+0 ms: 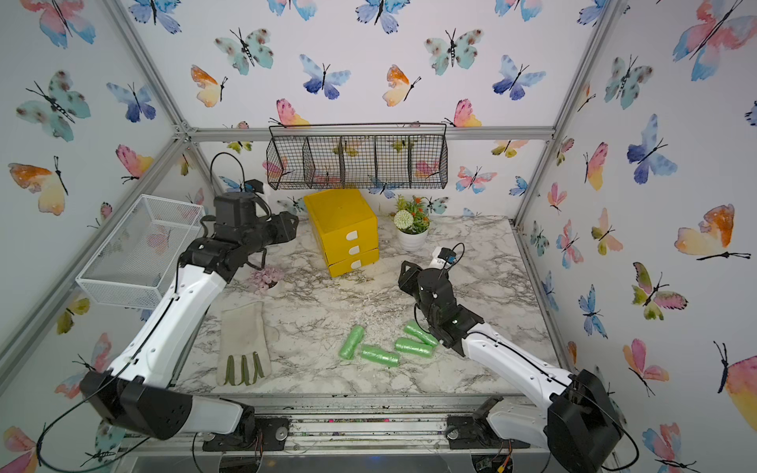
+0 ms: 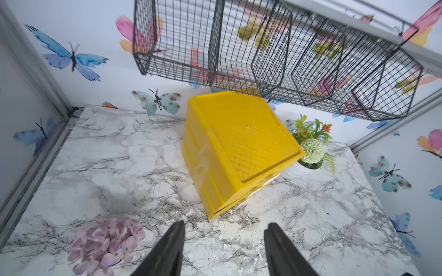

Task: Sort the rolls of trash bags by color and place them into the drawer
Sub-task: Close the drawer in the storage box.

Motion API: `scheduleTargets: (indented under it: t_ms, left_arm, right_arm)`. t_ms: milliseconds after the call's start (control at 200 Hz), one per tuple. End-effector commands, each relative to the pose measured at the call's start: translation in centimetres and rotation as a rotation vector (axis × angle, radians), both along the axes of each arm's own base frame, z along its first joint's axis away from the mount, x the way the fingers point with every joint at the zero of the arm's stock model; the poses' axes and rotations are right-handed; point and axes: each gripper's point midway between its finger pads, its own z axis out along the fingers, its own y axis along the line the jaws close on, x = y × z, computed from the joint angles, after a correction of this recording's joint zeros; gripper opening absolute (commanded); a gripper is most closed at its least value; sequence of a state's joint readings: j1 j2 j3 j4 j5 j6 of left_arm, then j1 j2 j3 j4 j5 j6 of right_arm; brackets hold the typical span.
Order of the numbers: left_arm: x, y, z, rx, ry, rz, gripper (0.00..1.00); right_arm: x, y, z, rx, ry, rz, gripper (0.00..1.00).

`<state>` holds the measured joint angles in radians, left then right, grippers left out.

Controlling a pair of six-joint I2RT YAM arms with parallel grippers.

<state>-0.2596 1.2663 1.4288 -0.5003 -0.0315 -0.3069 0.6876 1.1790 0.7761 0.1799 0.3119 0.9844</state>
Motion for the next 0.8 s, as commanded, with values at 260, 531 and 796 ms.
scheduleTargets:
  t_ms: [260,531,796]
  left_arm:
    - [-3.6,6.1,-7.3,-0.05,0.033,0.191,0.59]
    - [-4.2,7.4,-11.2,-0.057,0.073,0.233,0.61]
    - [-5.0,8.8,-11.9,-0.072,0.07,0.26,0.62]
  right_arm:
    - [0.6,3.3,-5.1,0.165,0.346,-0.004,0.43]
    - [4.2,8.7,-8.8,0.282,0.531,-0.012,0.46]
    - [7.5,12.4,-11.4,0.362,0.64,-0.05,0.49]
